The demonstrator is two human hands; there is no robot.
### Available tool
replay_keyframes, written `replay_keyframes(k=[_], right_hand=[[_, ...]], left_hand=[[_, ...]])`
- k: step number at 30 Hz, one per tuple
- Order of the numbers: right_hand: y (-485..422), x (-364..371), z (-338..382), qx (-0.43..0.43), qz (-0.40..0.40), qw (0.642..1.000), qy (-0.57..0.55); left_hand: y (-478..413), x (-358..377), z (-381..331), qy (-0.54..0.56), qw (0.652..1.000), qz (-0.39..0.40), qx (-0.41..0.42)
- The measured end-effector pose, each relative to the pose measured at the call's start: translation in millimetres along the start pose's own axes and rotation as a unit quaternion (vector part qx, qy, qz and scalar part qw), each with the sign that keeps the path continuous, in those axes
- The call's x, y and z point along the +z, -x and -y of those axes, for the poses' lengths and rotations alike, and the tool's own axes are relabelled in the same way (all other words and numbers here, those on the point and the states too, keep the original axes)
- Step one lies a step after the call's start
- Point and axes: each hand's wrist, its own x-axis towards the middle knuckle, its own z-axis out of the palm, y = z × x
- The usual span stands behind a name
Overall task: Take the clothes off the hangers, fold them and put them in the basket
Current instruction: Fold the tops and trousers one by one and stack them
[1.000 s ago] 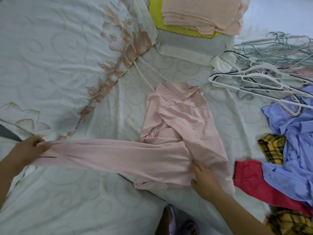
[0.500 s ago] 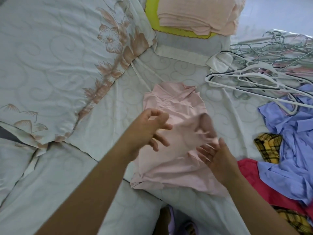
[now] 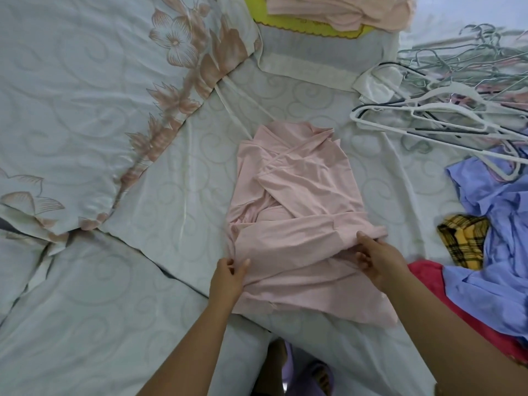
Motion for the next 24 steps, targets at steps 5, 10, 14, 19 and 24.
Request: replay_keyframes(k=[5,10,14,19,24], right_hand=[[2.6,31.1,26.7,-0.106,0.048,0.991,0.069],[-2.9,34.3,33.4,-0.126,0.038,0.987,0.093],[-15.2,19.3,15.5,-0.062,-0.032,0.980,0.187],[-18.9,9.5,3.8,-0.161,-0.123,0.927,0.317],[-6.4,-18.4,-20.3,-0.122,-0.170,0.910,0.358]], left_hand=[[-10.9,0.3,-6.9,-0.031,0.995,-0.083,0.054],[3.3,-5.2,10.5,0.086,0.986,-0.134,0.044],[0.5,0.0,21.6,0.092,0.995,-0.037,0.017],[-20.6,-2.7,25.9,0.022,0.994,-0.100,-0.021],[-23.0,-10.4,23.0,0.115,0.988,0.043,-0.098]])
